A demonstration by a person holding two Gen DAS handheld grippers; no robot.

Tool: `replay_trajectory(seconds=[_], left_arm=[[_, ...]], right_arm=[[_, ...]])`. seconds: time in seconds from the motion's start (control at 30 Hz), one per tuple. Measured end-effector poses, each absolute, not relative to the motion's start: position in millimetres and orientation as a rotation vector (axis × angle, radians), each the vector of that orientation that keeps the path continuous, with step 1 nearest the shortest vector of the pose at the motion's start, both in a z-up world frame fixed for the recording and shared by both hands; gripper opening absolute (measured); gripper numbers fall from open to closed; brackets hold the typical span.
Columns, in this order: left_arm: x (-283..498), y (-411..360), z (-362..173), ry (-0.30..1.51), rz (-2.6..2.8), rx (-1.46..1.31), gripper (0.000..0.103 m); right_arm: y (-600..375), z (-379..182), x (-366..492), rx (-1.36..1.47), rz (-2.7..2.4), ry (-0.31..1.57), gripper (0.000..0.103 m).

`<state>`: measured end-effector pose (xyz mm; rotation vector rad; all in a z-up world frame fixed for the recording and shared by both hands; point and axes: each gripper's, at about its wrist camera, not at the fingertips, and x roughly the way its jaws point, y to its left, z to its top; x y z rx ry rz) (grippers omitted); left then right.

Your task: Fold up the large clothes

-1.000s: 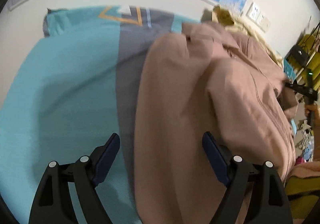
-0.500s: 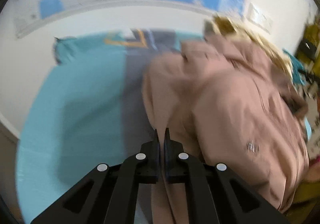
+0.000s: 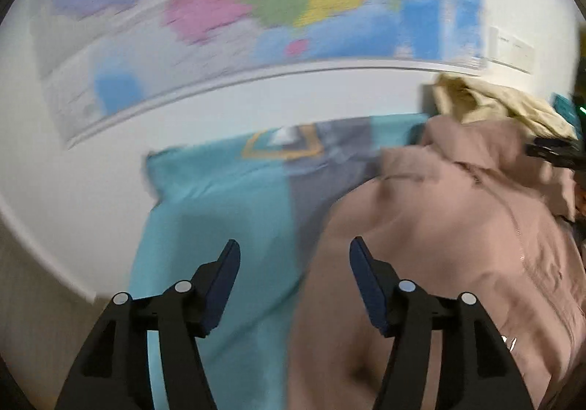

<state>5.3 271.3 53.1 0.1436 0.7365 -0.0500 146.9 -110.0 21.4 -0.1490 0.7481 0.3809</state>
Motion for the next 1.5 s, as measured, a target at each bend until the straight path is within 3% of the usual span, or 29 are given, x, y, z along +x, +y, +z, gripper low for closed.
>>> replay_trajectory(seconds=[0.07, 0.2, 0.3, 0.43, 0.53, 0.57, 0.83, 0.9, 0.97, 1.03, 1.2, 1.3, 1.33, 1.43, 1.47, 1.5], left_arm=[[29.3, 252.7, 47.2, 0.748, -0.103, 0.167, 0.071], [74.2, 227.8, 20.8, 0.831, -0.119, 0.176, 0.068], [87.7, 205.2, -1.6, 0.902, -0.194, 0.168, 0.06], [72.9, 196.3, -0.8, 0.897, -0.292, 0.197, 0.063], [66.9, 223.9, 22.3, 0.812, -0.253, 0.136, 0.086], [72.9, 237.7, 24.4, 0.816, -0.194, 0.133, 0.089], [106.6, 241.3, -34.7, 1.123, -0.365, 0.056, 0.088], [100.3, 232.5, -35.2, 1.09, -0.38, 0.092, 0.073], [99.1, 223.1, -37.2, 1.079, -0.344, 0.14, 0.033], [99.9, 219.5, -31.9, 1.035, -0.294, 0.161, 0.003], [107.7, 259.6, 36.6, 0.827, -0.158, -0.025, 0.002], [109.2, 256.9, 57.2, 0.755, -0.134, 0.001, 0.002], [113.2, 251.3, 49.8, 0.773, -0.098, 0.037, 0.005], [125.4, 244.9, 5.0, 0.924, 0.029, 0.133, 0.033], [127.1, 247.9, -3.4, 0.956, 0.052, 0.141, 0.035], [122.2, 255.0, -9.7, 0.973, 0.057, 0.123, 0.035]], right_arm=[[-94.9, 21.4, 152.8, -0.192, 0.384, 0.739, 0.069], [-74.7, 13.8, 161.6, -0.281, 0.372, 0.744, 0.069], [-79.3, 19.4, 166.0, -0.292, 0.368, 0.754, 0.009], [-133.6, 46.0, 168.2, -0.07, 0.317, 0.69, 0.008], [-145.6, 34.8, 173.9, -0.016, 0.34, 0.745, 0.008], [-140.7, 30.1, 172.6, -0.052, 0.341, 0.754, 0.008], [-135.0, 23.9, 173.6, -0.009, 0.376, 0.767, 0.012], [-134.0, 23.5, 172.8, -0.002, 0.382, 0.769, 0.012], [-134.9, 23.2, 173.1, 0.007, 0.389, 0.77, 0.013], [-133.7, 25.0, 172.4, 0.016, 0.399, 0.763, 0.014], [-128.1, 46.8, 161.0, 0.017, 0.442, 0.676, 0.01], [-120.2, 45.6, 170.0, 0.004, 0.418, 0.656, 0.009], [-117.6, 37.6, 178.5, -0.005, 0.402, 0.685, 0.01], [-117.9, 21.7, 189.2, 0.025, 0.397, 0.726, 0.014], [-119.6, 22.4, 185.6, 0.033, 0.4, 0.719, 0.017], [-122.1, 25.4, 180.8, 0.044, 0.401, 0.708, 0.027]])
